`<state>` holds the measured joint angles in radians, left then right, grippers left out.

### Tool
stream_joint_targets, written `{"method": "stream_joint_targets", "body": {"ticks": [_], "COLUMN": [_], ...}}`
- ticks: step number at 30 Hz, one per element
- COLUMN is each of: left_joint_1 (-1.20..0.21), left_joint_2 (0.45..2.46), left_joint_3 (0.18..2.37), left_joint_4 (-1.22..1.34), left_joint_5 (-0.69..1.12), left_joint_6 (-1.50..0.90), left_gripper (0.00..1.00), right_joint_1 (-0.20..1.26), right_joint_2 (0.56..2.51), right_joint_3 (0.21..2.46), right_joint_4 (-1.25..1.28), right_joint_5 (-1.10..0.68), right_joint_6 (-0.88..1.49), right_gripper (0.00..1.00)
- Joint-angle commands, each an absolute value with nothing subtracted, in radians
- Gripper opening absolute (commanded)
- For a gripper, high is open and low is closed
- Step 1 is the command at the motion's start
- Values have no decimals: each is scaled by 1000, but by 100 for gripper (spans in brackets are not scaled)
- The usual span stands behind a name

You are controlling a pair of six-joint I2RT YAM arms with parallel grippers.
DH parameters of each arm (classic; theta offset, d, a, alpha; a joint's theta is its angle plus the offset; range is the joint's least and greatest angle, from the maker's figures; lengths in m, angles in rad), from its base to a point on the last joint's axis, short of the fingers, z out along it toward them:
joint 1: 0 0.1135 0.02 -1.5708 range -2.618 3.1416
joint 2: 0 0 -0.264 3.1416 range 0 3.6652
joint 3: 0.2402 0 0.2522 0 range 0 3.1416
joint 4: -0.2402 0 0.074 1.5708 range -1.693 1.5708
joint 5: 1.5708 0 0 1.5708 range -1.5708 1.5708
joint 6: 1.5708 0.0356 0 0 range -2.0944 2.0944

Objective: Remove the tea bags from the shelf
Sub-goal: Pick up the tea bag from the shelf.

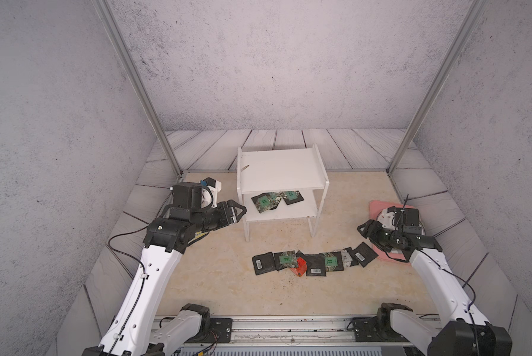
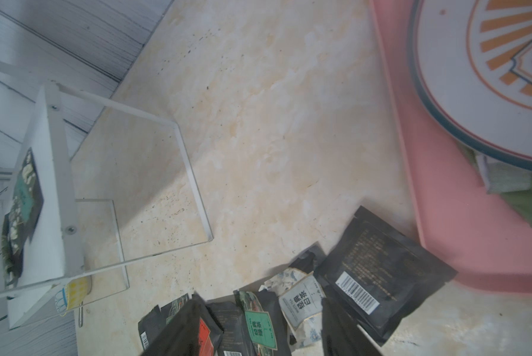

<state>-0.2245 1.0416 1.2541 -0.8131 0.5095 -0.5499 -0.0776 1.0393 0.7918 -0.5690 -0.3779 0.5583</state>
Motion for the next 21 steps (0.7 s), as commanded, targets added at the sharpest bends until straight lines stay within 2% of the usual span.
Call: {"method": "stream_joint_targets", "body": {"ticks": [1,10,21], "left_joint_1": [-218,-216,-146], "left_joint_2": [1016,987,969], "left_joint_3": [1239,1203,1159], "left_joint_4": [-816,-837,-837], "left_joint_5": [490,441,413], "left_joint_6": [-546,-553,-605], "left_gripper": [67,59,58], "right_joint_1": [-34,47,148], "right_joint_2": [1001,1056,1158], "right_joint_3": [856,1172,1451], "right_joint_4": [-590,-699,-729], "right_joint_5": [-410,-495,-537], "right_joint_6": [523,486,485], "right_gripper": [64,58,53]}}
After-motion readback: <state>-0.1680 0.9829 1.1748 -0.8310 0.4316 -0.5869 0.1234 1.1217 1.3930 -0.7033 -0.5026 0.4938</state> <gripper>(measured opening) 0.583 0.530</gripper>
